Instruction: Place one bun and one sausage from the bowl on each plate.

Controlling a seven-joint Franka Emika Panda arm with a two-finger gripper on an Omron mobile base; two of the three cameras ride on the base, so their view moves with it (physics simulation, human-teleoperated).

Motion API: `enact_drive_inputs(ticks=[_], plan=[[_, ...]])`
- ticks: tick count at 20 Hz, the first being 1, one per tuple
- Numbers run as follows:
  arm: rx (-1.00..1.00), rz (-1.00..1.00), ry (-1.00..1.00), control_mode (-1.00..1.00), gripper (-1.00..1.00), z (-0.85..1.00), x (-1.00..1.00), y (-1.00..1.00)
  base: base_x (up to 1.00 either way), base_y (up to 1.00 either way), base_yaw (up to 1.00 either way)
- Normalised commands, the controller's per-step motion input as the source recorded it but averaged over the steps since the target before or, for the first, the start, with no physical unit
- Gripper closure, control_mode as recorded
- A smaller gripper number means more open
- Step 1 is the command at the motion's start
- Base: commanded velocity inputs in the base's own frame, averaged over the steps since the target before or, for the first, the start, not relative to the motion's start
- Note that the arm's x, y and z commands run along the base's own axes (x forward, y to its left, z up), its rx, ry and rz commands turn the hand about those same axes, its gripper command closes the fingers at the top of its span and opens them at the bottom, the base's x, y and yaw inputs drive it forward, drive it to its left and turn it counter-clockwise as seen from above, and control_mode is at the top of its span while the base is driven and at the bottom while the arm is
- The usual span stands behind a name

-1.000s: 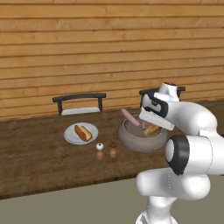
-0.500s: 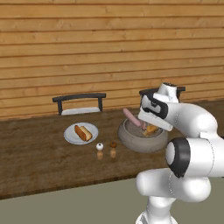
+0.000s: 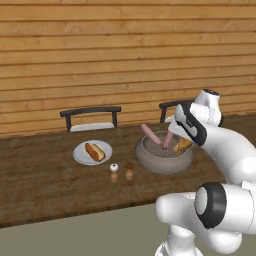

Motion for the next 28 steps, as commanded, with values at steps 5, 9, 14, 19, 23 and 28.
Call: enact_drive_inputs(ticks=[5,9,14,19,23,28], plan=[[-0.01,0.00,-0.03,-1.00,1.00,0.65,-0.04,-0.51,0.00,0.00,0.00],[-0.05,-0.08,-0.07,-1.00,1.00,0.09,0.00,-0.59,0.00,0.00,0.00],[-0.03,-0.08,-0.04,-1.00,1.00,0.00,0.06,-0.68,0.00,0.00,0.00],[-0.03,-0.08,-0.02,-1.00,1.00,-0.07,0.15,-0.66,0.00,0.00,0.00],[-0.07,-0.04,0.00,-1.00,1.00,-0.09,0.28,-0.53,0.00,0.00,0.00],[-0.12,-0.01,-0.06,-1.00,1.00,-0.02,0.15,-0.30,0.00,0.00,0.00]])
